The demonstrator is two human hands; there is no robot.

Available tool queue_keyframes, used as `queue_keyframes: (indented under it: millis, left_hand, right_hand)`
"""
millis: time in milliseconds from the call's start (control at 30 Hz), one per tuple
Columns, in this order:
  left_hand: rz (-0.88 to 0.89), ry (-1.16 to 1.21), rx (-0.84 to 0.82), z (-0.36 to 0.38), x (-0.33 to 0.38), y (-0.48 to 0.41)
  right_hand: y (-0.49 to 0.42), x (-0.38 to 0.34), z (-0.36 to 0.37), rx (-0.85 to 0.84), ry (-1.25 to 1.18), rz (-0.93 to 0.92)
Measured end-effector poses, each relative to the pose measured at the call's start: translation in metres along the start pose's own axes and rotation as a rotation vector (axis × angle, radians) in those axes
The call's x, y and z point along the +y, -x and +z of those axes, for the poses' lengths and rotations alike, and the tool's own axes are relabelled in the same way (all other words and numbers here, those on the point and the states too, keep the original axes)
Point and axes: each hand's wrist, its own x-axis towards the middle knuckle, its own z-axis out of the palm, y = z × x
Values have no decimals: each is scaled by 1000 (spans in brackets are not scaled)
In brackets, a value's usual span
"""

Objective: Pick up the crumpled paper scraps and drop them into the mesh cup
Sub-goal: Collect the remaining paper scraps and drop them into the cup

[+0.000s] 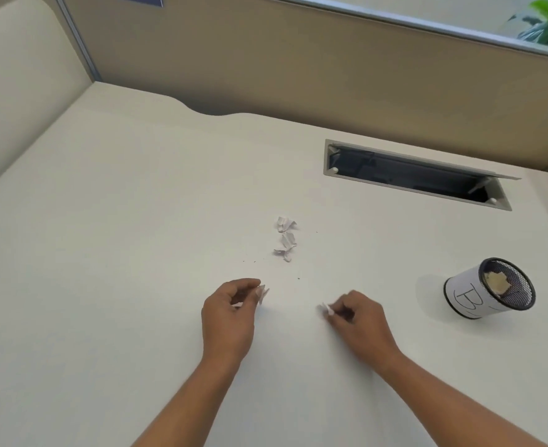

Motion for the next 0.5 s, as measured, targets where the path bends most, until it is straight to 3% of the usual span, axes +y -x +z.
queue_keyframes:
  millis: [367,500]
  left_hand:
    - [13,-93,-213,96,5,81]
    - [95,-125,-266,147,22,92]
  right_hand:
    - [118,71,-55,-82,-454,140]
    - [130,119,-101,96,-533,214]
